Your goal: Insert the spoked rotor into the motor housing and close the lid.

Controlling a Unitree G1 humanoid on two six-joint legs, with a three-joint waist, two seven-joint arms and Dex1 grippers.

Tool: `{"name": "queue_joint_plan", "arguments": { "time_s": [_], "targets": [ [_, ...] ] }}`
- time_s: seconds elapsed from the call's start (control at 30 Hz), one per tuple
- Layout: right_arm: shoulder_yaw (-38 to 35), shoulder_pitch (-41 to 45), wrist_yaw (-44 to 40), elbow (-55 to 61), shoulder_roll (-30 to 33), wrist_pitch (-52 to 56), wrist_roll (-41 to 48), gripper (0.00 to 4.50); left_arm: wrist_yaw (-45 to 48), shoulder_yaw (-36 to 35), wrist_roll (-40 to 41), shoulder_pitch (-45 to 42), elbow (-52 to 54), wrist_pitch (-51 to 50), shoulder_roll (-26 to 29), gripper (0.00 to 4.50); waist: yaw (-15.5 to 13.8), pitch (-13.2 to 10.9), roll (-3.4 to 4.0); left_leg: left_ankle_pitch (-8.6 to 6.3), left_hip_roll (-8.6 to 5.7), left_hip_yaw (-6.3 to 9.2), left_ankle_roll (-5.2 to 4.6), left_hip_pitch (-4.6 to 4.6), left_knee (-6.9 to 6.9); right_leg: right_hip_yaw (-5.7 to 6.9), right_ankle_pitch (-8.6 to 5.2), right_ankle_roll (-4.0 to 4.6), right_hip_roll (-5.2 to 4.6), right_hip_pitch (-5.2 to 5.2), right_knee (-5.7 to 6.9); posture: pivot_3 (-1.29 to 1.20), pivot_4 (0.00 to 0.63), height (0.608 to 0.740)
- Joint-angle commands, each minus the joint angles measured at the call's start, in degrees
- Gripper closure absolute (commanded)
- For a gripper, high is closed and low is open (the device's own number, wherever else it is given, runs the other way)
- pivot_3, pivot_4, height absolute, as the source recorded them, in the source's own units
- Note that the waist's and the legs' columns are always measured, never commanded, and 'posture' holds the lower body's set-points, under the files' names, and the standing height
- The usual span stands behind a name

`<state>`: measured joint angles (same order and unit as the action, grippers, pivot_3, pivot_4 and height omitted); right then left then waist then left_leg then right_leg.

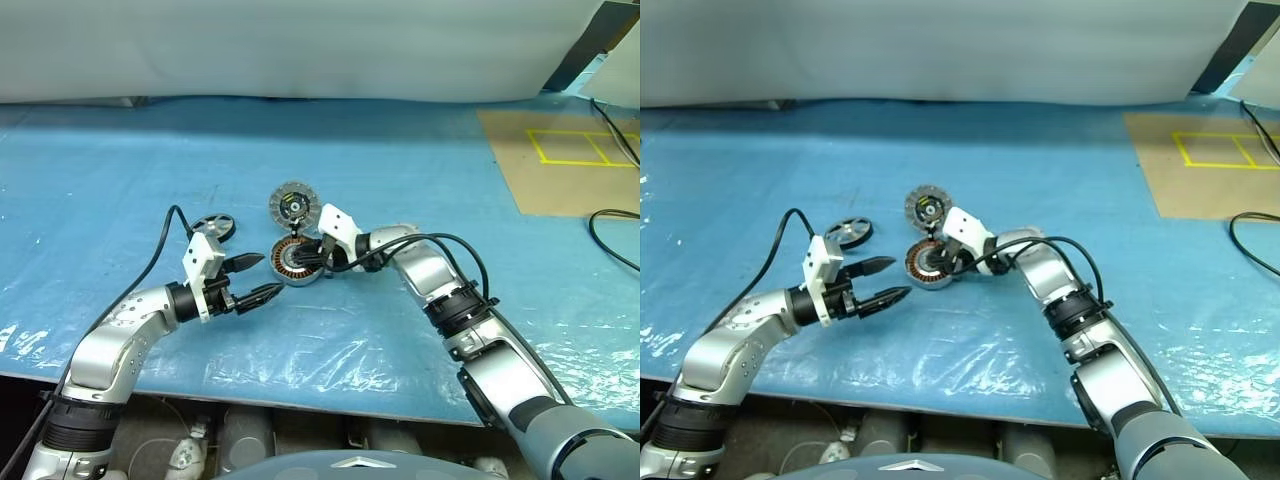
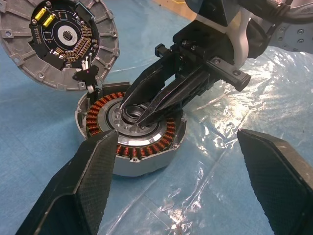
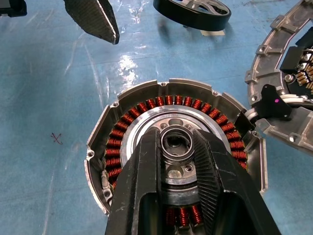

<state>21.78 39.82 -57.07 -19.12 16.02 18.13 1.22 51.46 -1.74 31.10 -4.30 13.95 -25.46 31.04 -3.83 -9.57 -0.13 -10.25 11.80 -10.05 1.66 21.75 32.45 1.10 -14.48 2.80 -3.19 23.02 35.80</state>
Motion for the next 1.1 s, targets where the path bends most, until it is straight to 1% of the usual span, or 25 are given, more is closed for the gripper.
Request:
{"name": "queue_joint_plan", "arguments": {
  "time_s": [0.03,0.07,0.13,0.5,0.6,0.77,0.8,0.93,1.1],
  "targets": [
    [0.1,0.4,-0.5,0.1,0.8,-0.9,-0.7,2.83,-0.2,-0.2,-0.1,-0.2,1.4,0.8,0.0,0.42,0.0,0.0,0.0,0.0,0.0,0.0,0.0,0.0,0.01,0.0,0.0,0.0,0.0,-0.01,0.0,0.0,0.15,0.74],
    [0.0,0.4,-0.7,0.5,0.8,-0.8,-0.5,2.6,-0.2,-0.2,-0.1,-0.2,1.4,0.8,-0.1,0.42,0.0,0.0,0.0,0.0,0.0,0.0,0.0,0.0,0.01,0.0,0.0,0.0,0.0,-0.01,0.0,0.0,0.15,0.74],
    [-0.7,0.7,-0.8,1.0,0.4,-0.1,0.3,1.92,-0.2,-0.2,0.0,-0.3,1.4,0.7,-0.1,0.42,0.0,0.0,0.0,0.0,0.0,0.0,0.0,-0.01,0.01,0.0,0.0,0.0,0.0,-0.02,0.01,0.0,0.15,0.74],
    [-5.9,2.3,-3.5,6.5,0.0,6.8,7.2,1.92,-0.1,-0.2,0.3,-0.3,1.2,0.4,0.0,0.42,0.0,0.0,0.0,0.01,0.01,0.0,-0.01,0.01,0.01,0.01,0.0,0.0,0.01,-0.01,0.0,0.0,0.15,0.74],
    [-6.7,1.9,-3.4,6.4,-0.5,6.1,8.3,2.56,-0.2,-0.1,0.3,-0.2,1.2,0.4,0.0,0.42,0.0,0.0,0.0,0.01,0.01,0.0,-0.01,0.0,0.01,0.01,0.0,0.0,0.01,-0.01,0.0,0.0,0.15,0.74],
    [-3.9,1.1,-1.7,4.7,-1.1,5.7,5.7,4.29,-0.2,0.1,0.3,-0.2,1.4,0.2,-0.1,0.42,0.0,0.0,0.0,0.01,0.01,0.0,-0.01,0.0,0.01,0.01,0.0,0.0,0.01,-0.01,0.0,0.0,0.15,0.74],
    [-3.8,1.3,-1.1,4.1,-1.3,5.5,5.4,4.46,-0.3,0.1,0.3,-0.2,1.4,0.1,-0.1,0.42,0.0,0.0,0.0,0.01,0.01,0.0,-0.01,0.0,0.01,0.01,0.0,0.0,0.01,0.0,0.0,0.0,0.15,0.74],
    [-3.2,1.5,-0.5,2.9,-1.6,5.1,4.9,4.46,-0.4,0.2,0.4,-0.1,1.6,0.1,-0.1,0.42,0.0,0.0,0.0,0.0,0.0,0.0,-0.01,0.01,0.01,0.01,0.0,0.0,0.0,0.0,0.0,0.0,0.15,0.74],
    [1.0,1.1,3.4,-3.9,-1.3,1.1,-1.8,4.46,-0.6,0.5,0.4,0.0,1.9,-0.1,-0.2,0.42,0.0,0.0,0.0,0.0,0.0,0.0,0.0,0.01,0.02,0.01,0.0,0.0,0.0,0.0,0.0,0.0,0.15,0.74]
  ]
}}
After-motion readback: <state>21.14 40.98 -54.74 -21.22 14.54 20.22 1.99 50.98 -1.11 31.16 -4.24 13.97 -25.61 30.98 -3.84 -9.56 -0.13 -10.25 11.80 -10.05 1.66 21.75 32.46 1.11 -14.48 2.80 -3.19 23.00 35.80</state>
